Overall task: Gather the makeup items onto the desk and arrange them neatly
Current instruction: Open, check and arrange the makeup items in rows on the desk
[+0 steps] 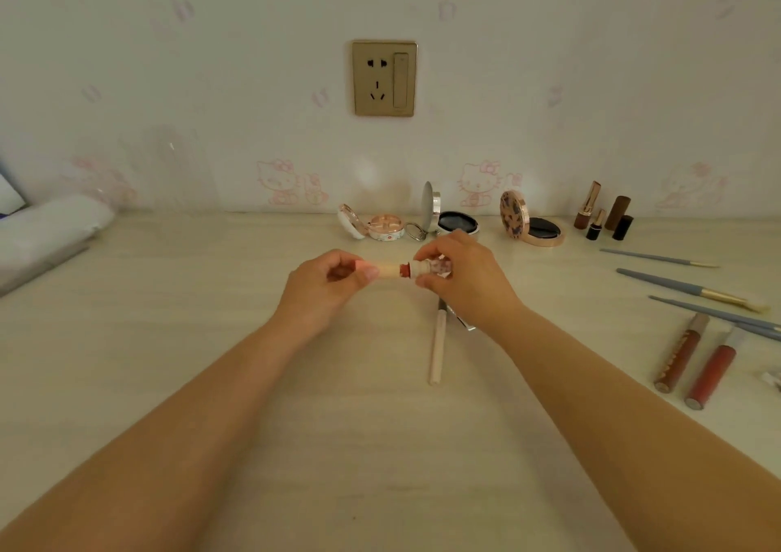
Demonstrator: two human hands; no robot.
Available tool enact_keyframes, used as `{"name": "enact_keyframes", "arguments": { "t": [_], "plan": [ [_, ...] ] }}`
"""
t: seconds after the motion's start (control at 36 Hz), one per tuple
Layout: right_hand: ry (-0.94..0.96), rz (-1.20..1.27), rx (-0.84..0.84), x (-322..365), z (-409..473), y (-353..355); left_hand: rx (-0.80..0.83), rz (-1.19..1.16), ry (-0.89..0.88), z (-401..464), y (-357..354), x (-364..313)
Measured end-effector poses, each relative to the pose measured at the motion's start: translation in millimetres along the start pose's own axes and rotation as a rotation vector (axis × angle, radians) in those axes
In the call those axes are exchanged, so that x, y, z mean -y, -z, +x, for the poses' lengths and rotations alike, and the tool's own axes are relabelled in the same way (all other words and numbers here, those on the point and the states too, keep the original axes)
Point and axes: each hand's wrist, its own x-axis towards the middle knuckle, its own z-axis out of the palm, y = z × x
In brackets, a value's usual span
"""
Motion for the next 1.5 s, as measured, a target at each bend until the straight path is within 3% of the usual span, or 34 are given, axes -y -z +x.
{"name": "enact_keyframes", "arguments": {
  "t": [0.42, 1.0, 1.36, 1.5],
  "plan": [
    [-0.264, 0.048, 0.141, -14.2, 58.6, -34.0, 0.056, 0.130, 0.062, 64.0, 6.4, 36.6],
    [-0.329, 0.088, 0.175, -21.5, 60.2, -35.7, 0.009, 0.283, 0.083, 66.0, 0.3, 41.8],
    [-0.297, -0.109, 0.071, -8.8, 46.2, -36.4, 0.006, 0.316, 0.071, 57.8, 0.0, 36.3],
    [-0.178, -0.071, -0.219, -8.6, 5.5, -14.0, -0.119, 0.274, -0.116, 31.5, -10.1, 23.8]
  ]
}}
